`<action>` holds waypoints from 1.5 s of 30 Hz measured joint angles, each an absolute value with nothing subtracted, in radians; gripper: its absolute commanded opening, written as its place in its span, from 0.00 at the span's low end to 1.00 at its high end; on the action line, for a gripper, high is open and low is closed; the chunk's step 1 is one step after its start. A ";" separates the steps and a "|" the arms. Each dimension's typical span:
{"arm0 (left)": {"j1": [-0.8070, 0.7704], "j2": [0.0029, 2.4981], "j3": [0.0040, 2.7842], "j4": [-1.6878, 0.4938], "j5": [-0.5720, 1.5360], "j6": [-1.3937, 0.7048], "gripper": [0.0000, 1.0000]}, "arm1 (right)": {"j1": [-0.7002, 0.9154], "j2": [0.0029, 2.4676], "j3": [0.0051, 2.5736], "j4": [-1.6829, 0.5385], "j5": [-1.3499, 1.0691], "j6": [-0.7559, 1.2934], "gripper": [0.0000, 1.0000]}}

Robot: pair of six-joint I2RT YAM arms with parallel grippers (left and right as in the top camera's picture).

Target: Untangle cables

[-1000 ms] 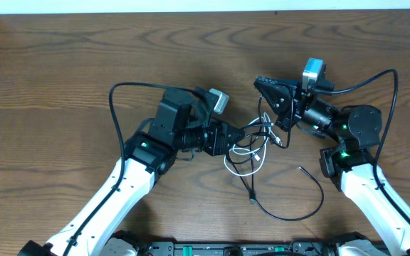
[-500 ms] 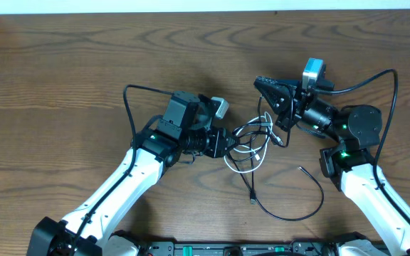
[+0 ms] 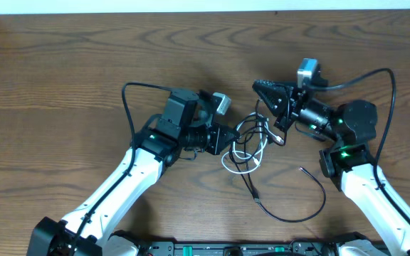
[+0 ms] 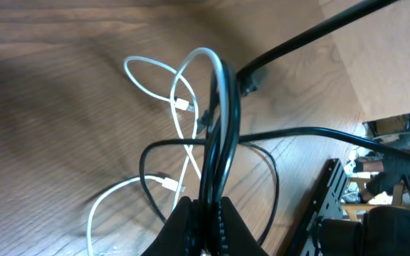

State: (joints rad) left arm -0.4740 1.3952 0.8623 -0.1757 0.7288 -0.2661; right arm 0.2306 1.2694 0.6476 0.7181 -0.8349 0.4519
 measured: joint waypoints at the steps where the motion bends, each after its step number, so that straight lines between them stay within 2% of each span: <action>1: -0.465 1.395 0.862 -0.176 0.730 -0.266 0.07 | 0.226 1.268 0.649 0.629 -0.830 0.445 0.01; 2: -0.452 1.395 0.862 -0.176 0.731 -0.266 0.08 | 0.223 1.267 0.654 0.574 -0.823 0.441 0.01; 5: -0.394 1.395 0.862 -0.176 0.729 -0.266 0.08 | 0.197 1.265 0.659 0.114 -0.641 0.395 0.01; 8: -0.322 1.395 0.862 -0.176 0.727 -0.266 0.08 | 0.181 1.265 0.654 -0.161 -0.374 0.379 0.01; 10: -0.279 1.395 0.862 -0.176 0.727 -0.266 0.07 | 0.177 1.266 0.651 -0.251 -0.224 0.378 0.01; 11: -0.262 1.395 0.862 -0.176 0.728 -0.266 0.07 | 0.176 1.265 0.651 -0.290 -0.138 0.378 0.06; 13: -0.250 1.395 0.862 -0.177 0.731 -0.266 0.08 | 0.174 1.265 0.651 -0.325 -0.022 0.376 0.26; 15: -0.242 1.392 0.862 -0.176 0.730 -0.266 0.07 | 0.167 1.265 0.651 -0.334 0.062 0.369 0.37; 18: -0.241 1.387 0.862 -0.176 0.727 -0.266 0.07 | 0.163 1.265 0.651 -0.282 0.133 0.366 0.38; 20: -0.252 1.382 0.862 -0.176 0.723 -0.266 0.07 | 0.163 1.265 0.651 -0.242 0.122 0.363 0.38; 24: -0.306 1.373 0.862 -0.163 0.724 -0.266 0.08 | 0.163 1.265 0.652 -0.114 -0.065 0.283 0.40; 31: -0.408 1.365 0.862 -0.137 0.792 -0.266 0.07 | 0.165 1.265 0.652 0.052 -0.587 0.039 0.51; 38: -0.488 1.257 0.862 -0.044 0.881 -0.282 0.08 | 0.217 1.265 0.652 0.060 -0.766 -0.088 0.58; 41: -0.488 1.229 0.862 0.006 0.897 -0.311 0.08 | 0.241 1.265 0.652 0.070 -0.788 -0.109 0.47; 42: -0.488 1.225 0.862 0.012 0.902 -0.324 0.08 | 0.244 1.265 0.652 0.080 -0.791 -0.118 0.34; 44: -0.488 1.222 0.862 0.020 0.919 -0.344 0.07 | 0.246 1.265 0.652 0.100 -0.777 -0.127 0.01; 45: -0.488 1.222 0.862 0.020 0.927 -0.348 0.07 | 0.246 1.265 0.652 0.103 -0.761 -0.125 0.01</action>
